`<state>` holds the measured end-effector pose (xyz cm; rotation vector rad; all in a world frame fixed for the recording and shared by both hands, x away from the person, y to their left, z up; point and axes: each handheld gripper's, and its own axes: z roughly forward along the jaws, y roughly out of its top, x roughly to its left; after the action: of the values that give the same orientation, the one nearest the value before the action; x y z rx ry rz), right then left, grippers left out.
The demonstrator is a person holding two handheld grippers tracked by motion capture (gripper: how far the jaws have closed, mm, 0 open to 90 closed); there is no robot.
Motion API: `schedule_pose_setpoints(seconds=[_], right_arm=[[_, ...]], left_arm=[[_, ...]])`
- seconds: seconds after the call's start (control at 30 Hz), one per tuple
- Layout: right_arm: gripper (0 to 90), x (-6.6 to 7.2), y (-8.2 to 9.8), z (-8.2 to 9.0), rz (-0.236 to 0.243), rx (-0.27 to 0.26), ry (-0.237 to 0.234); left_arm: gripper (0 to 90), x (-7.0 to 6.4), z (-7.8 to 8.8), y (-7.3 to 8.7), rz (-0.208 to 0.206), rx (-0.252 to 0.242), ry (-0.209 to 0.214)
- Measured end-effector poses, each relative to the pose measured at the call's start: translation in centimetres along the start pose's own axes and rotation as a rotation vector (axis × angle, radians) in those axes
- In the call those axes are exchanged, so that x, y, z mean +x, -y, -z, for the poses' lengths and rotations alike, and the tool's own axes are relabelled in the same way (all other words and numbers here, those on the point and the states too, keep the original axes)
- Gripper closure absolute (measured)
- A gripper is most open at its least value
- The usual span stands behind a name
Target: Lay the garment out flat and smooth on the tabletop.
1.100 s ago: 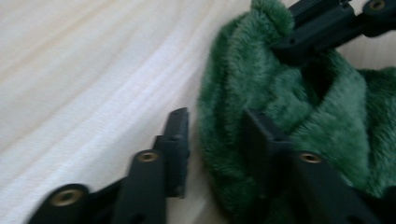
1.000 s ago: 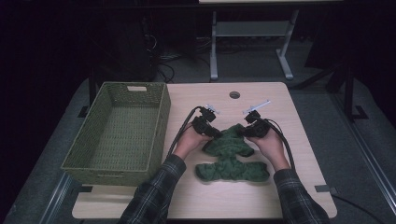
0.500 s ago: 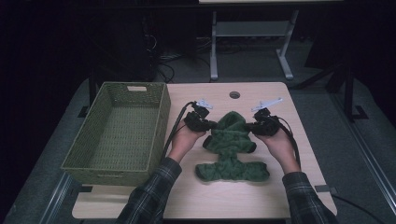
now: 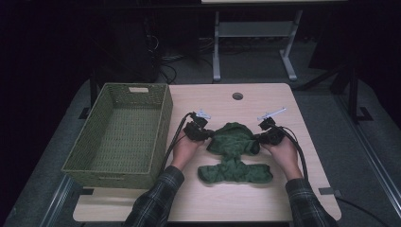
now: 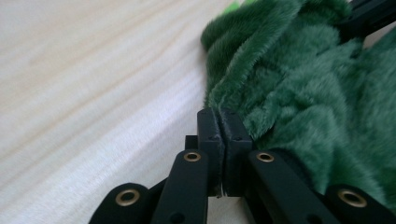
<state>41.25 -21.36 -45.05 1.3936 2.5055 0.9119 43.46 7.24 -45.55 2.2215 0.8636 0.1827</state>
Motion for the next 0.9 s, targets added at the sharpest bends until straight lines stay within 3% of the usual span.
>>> schedule_pose_setpoints(seconds=[0.03,0.13,0.23,0.33,0.47,0.5,0.63,0.77,0.8,0.9], right_arm=[[86.0,0.1,0.0,-0.1,0.005,0.002,0.005],[80.1,0.1,0.0,-0.2,0.023,0.014,0.005],[73.8,0.1,0.1,0.2,0.019,0.011,0.011],[72.1,0.0,0.0,1.1,0.016,-0.034,0.005],[71.1,-0.2,-0.5,1.8,0.01,-0.061,0.006],[71.0,-0.5,-0.8,1.9,0.006,-0.094,0.002],[69.6,-1.1,-1.5,1.2,-0.014,-0.093,-0.027],[69.3,-1.1,-1.8,0.5,-0.016,-0.109,-0.059],[69.3,-1.1,-1.9,0.3,-0.015,-0.108,-0.064],[70.7,-1.1,-1.7,-1.0,-0.014,-0.074,-0.073]], left_arm=[[86.2,0.0,-0.2,0.2,-0.009,0.02,-0.016],[79.0,0.3,-0.1,0.4,0.004,0.031,-0.003],[74.2,0.4,0.5,0.2,0.018,0.007,0.004],[70.1,0.2,1.2,-0.3,0.024,-0.026,0.016],[65.1,0.0,1.3,-1.1,0.001,-0.023,0.021],[62.7,0.0,1.2,-1.5,-0.004,-0.024,0.022],[59.4,-0.2,0.0,-2.6,-0.037,0.01,0.036],[57.8,-0.2,-0.8,-2.7,-0.044,0.024,0.043],[57.8,-0.2,-1.1,-2.8,-0.062,0.043,0.032],[59.1,0.1,-2.1,-2.9,-0.066,0.065,0.019]])
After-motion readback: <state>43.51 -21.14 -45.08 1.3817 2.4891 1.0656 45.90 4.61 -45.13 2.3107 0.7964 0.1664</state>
